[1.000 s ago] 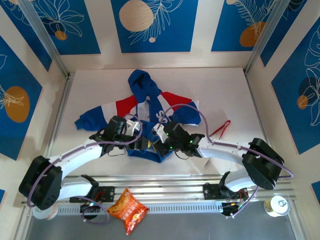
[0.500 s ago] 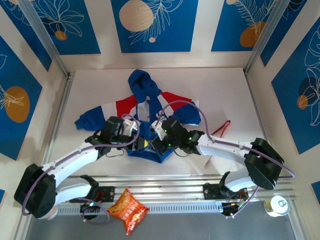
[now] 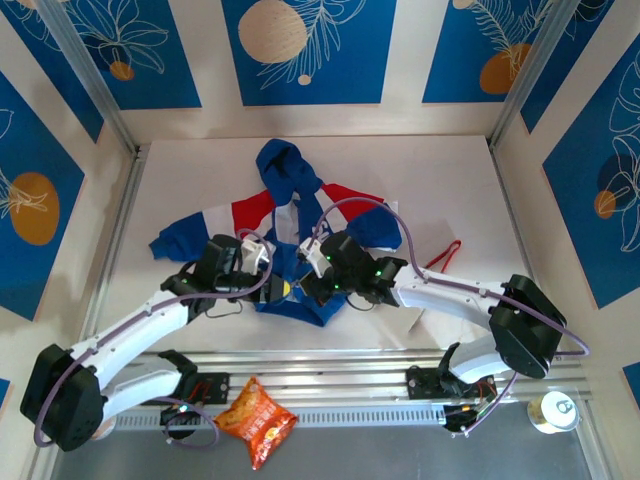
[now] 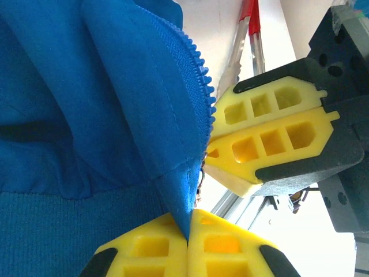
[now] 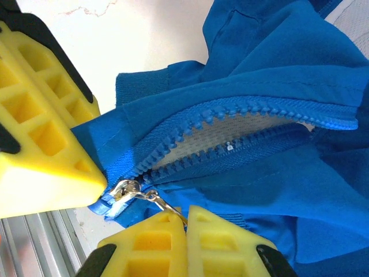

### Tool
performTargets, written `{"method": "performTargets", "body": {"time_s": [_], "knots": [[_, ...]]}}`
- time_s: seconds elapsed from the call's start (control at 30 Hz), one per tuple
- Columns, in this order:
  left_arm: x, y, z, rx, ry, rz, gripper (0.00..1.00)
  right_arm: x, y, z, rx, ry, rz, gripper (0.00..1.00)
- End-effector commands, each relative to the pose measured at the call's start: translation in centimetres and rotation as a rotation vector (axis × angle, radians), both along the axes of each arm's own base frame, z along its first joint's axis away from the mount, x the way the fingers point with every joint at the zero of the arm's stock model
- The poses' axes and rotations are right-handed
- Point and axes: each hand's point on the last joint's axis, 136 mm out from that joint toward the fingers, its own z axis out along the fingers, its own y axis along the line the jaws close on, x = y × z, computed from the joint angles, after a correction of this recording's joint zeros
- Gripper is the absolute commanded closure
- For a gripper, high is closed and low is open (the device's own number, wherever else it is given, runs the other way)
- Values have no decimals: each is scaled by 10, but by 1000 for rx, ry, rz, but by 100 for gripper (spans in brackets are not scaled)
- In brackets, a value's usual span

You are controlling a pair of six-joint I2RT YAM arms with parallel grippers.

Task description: Zip up the jacket

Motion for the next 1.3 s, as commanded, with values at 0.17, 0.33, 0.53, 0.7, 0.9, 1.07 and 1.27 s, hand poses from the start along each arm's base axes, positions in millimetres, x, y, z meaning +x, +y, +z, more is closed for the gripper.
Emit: {"method": "performTargets", "body": {"time_s": [0.17, 0.33, 0.53, 0.7, 0.9, 1.07, 1.27], "knots": [[-12, 10, -9, 55, 67, -1, 100, 6, -6, 7, 14, -50, 21, 100], [-9, 6, -3, 28, 52, -7, 100, 0, -2, 8, 22, -48, 57, 100], [-7, 8, -3, 38, 49, 8, 94, -2, -2, 5, 10, -58, 69, 100], [-5, 7, -4, 26, 47, 16, 70, -6, 1, 7, 18, -51, 84, 100], [-2, 1, -7, -3, 45, 15, 70, -12, 6, 5, 20, -46, 103, 100], [-1, -1, -9, -11, 51, 6, 97, -10, 5, 4, 3, -50, 89, 100], [-8, 6, -14, 42, 78, 6, 100, 2, -6, 4, -50, -63, 32, 100]]}}
